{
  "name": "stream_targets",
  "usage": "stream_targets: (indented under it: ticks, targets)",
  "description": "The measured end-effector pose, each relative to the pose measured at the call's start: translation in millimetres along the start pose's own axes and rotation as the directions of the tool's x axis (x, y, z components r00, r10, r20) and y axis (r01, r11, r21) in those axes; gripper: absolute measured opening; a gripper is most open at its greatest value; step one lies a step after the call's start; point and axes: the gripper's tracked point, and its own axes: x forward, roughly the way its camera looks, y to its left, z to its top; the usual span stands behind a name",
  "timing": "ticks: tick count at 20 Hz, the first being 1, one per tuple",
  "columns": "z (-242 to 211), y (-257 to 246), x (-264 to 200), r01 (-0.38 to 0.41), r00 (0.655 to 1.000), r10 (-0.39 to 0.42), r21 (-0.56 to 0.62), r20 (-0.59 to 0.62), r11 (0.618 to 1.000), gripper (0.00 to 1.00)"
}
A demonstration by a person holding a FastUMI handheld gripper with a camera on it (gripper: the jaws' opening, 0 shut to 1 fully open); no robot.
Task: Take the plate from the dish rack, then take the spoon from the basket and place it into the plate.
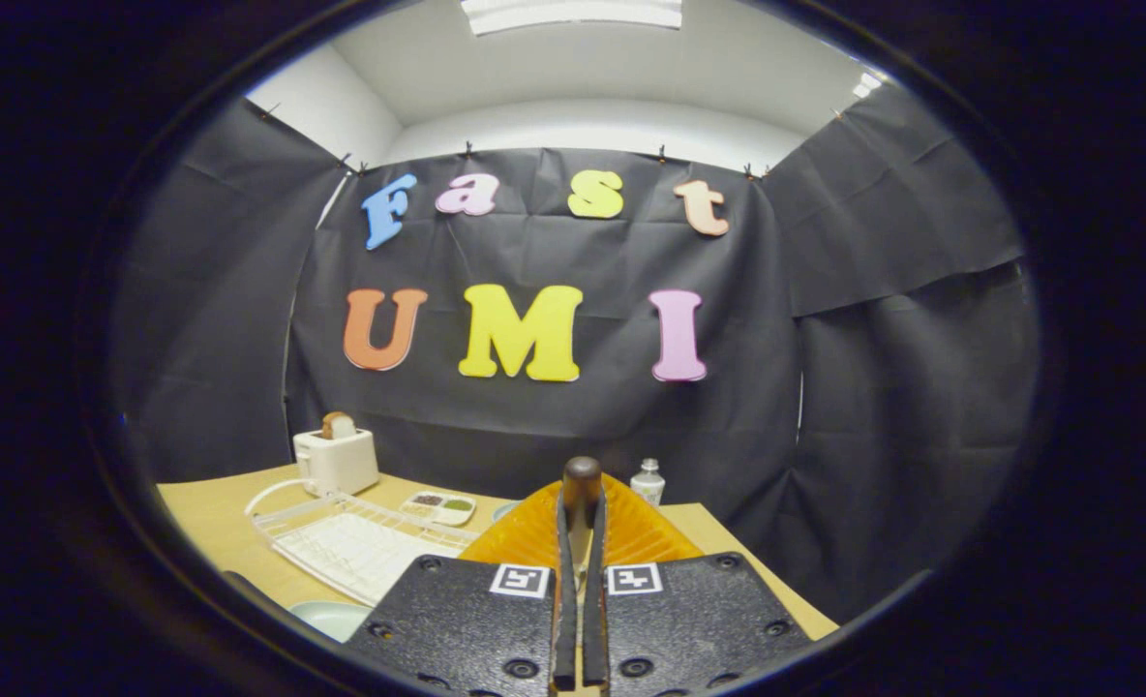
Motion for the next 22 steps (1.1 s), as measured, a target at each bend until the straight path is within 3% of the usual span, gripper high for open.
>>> stream_targets:
  ticks: [9,17,22]
  targets:
    - [-37,88,-52,-0.2,0.975,0.205,0.062,-0.09,0.978,0.08]
    - [-106,129,-59,-0.25,0.943,0.275,0.148,-0.186,0.957,0.08]
    - [-154,156,-58,-0.279,0.904,0.341,0.25,-0.257,0.927,0.08]
